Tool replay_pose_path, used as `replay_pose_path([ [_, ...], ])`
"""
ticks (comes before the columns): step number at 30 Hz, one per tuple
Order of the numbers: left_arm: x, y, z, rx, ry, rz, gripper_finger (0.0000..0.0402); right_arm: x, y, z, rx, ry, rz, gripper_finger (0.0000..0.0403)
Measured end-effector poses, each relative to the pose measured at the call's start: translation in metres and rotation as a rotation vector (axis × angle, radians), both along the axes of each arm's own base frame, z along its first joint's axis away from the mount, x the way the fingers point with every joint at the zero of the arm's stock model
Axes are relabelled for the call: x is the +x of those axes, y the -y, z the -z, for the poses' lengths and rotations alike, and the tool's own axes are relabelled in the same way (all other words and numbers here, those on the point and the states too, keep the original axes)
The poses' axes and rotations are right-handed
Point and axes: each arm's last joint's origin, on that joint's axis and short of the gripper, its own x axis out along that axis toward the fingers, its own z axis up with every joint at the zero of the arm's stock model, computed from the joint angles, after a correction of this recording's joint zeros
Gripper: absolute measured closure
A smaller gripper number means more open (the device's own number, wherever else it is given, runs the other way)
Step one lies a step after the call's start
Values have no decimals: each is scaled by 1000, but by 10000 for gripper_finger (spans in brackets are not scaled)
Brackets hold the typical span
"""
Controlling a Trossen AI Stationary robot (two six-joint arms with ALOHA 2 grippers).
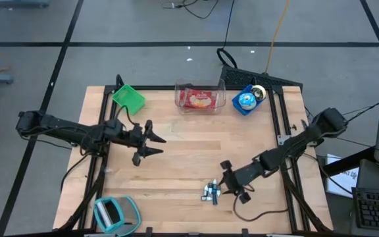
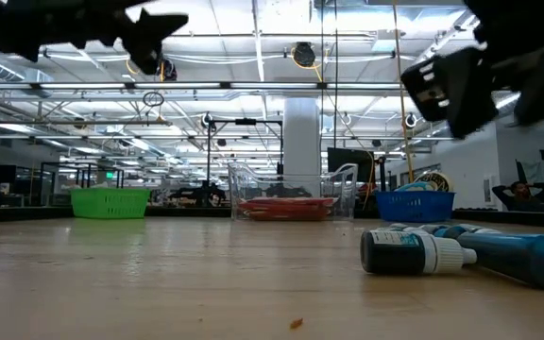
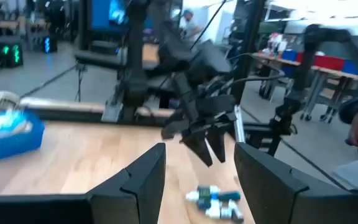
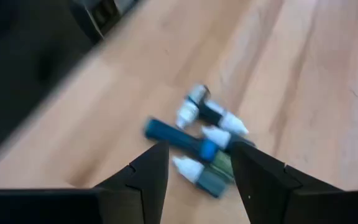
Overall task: Pick & Place Food Item
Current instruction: Put the blue food coloring bottle into the green bin
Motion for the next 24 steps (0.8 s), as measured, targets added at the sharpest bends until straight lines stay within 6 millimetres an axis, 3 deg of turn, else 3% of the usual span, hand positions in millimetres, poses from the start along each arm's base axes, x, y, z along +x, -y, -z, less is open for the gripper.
replay_pose_path([
  [5,-6,-1,1,-31,11,-27,210,11,-7,16,-149,-25,-29,214],
  [10,-6,0,1,-31,12,-22,210,13,-8,22,-191,-23,-46,194],
  [16,-6,0,1,-32,11,-22,210,12,-11,25,-201,-33,-62,202],
  [24,-6,0,1,-32,10,-22,210,11,-16,45,-238,-95,-85,217],
])
